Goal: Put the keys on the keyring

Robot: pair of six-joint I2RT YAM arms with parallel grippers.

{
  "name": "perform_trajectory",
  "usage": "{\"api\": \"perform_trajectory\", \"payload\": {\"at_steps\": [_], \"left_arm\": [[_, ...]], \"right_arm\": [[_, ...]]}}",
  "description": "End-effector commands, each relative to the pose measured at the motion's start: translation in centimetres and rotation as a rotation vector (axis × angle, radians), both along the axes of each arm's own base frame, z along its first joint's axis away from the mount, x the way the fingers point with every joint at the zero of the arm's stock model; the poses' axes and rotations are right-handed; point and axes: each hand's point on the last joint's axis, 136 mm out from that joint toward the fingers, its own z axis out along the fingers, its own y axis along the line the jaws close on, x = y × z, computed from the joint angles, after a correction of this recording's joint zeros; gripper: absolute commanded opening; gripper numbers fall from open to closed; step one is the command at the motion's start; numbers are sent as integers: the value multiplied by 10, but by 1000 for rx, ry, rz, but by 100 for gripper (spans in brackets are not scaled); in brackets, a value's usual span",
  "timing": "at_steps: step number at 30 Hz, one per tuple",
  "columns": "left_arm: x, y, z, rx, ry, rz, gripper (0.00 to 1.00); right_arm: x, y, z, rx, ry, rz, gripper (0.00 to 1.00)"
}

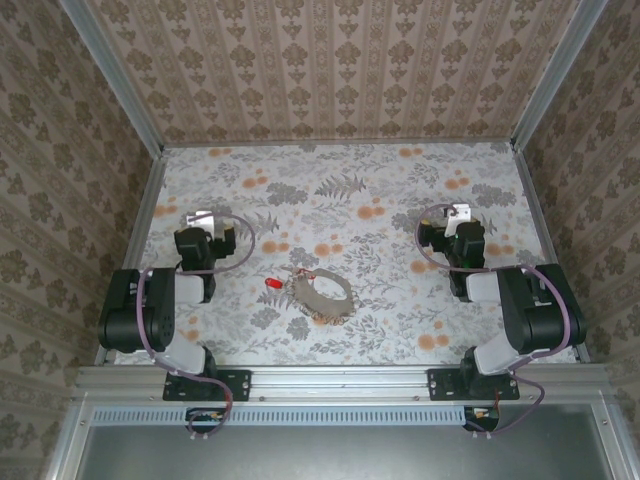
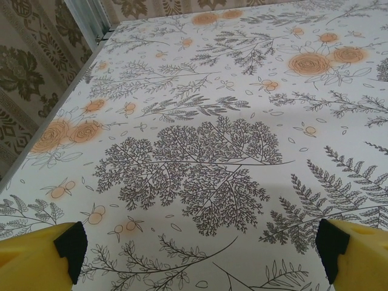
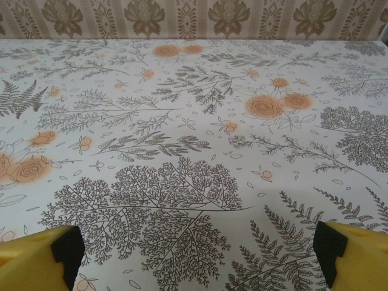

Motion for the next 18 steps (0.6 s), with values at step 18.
{"api": "perform_trajectory", "payload": {"at_steps": [18], "left_arm": [[6,-1,15,-8,-54,11,100]], "right_arm": [[4,0,6,49,-10,18,100]]}}
